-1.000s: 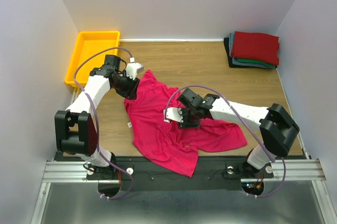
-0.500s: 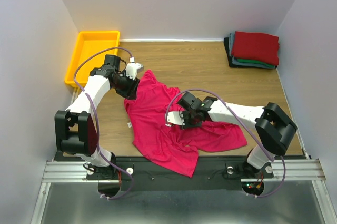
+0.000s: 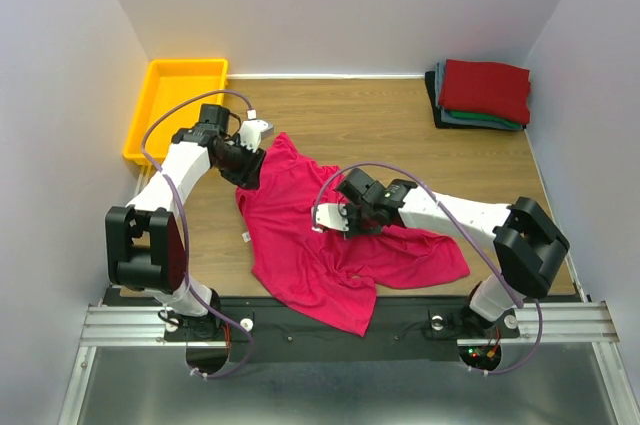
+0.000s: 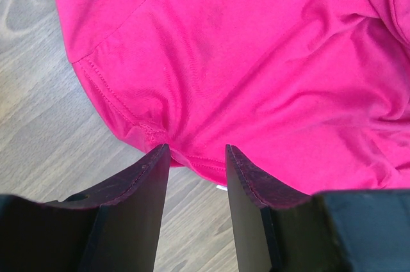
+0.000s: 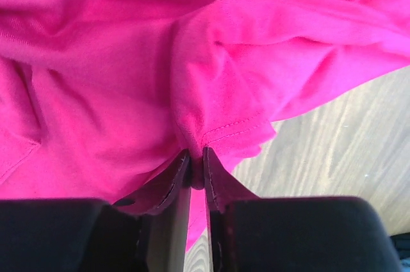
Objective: Fold and stack the t-shirts
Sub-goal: Flatten the tshirt out
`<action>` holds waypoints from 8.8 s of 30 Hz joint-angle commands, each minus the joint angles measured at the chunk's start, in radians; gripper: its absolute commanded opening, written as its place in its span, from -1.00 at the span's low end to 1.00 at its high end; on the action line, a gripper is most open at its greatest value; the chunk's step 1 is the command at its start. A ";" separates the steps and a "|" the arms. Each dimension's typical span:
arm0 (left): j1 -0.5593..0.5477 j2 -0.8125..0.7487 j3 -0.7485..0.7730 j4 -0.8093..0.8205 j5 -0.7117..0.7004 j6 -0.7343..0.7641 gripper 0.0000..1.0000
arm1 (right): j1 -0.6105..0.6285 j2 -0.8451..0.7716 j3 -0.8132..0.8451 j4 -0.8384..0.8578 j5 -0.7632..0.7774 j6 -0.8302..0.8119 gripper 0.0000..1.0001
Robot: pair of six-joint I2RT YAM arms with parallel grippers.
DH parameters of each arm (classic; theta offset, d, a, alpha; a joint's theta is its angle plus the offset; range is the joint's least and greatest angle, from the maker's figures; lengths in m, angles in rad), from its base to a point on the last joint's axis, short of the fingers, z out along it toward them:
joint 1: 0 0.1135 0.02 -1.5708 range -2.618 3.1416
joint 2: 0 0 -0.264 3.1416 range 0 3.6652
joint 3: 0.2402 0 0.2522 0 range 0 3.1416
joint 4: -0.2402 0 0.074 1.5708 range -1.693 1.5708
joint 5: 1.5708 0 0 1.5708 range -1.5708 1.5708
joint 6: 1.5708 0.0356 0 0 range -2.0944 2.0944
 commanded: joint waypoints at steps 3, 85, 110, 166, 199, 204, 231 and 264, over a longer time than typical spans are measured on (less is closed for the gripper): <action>0.006 0.011 0.046 0.003 0.022 0.015 0.03 | 0.007 -0.010 0.054 -0.010 -0.007 0.026 -0.54; -0.144 0.321 0.442 0.101 0.142 0.085 -1.00 | -0.614 -0.059 0.227 -0.320 0.082 0.167 -0.99; -0.308 0.046 0.072 -0.008 0.071 0.230 0.19 | -0.665 0.016 0.268 -0.326 0.047 0.108 -0.99; -0.568 0.040 0.225 0.136 -0.153 -0.002 -0.99 | -0.752 0.077 0.348 -0.335 0.028 0.087 -0.99; -0.393 0.049 0.024 0.110 0.105 0.152 -0.50 | -0.798 0.071 0.380 -0.378 0.005 0.076 -0.99; -0.362 0.032 0.075 0.083 0.109 0.149 -1.00 | -0.798 0.065 0.383 -0.379 0.016 0.076 -0.99; 0.040 -0.026 0.943 0.513 -0.073 -0.200 -1.00 | -0.956 0.201 1.437 -0.166 0.151 0.216 -0.99; 0.006 -0.047 1.080 0.583 0.001 -0.416 -1.00 | -0.728 0.019 1.298 0.124 0.072 0.323 -0.99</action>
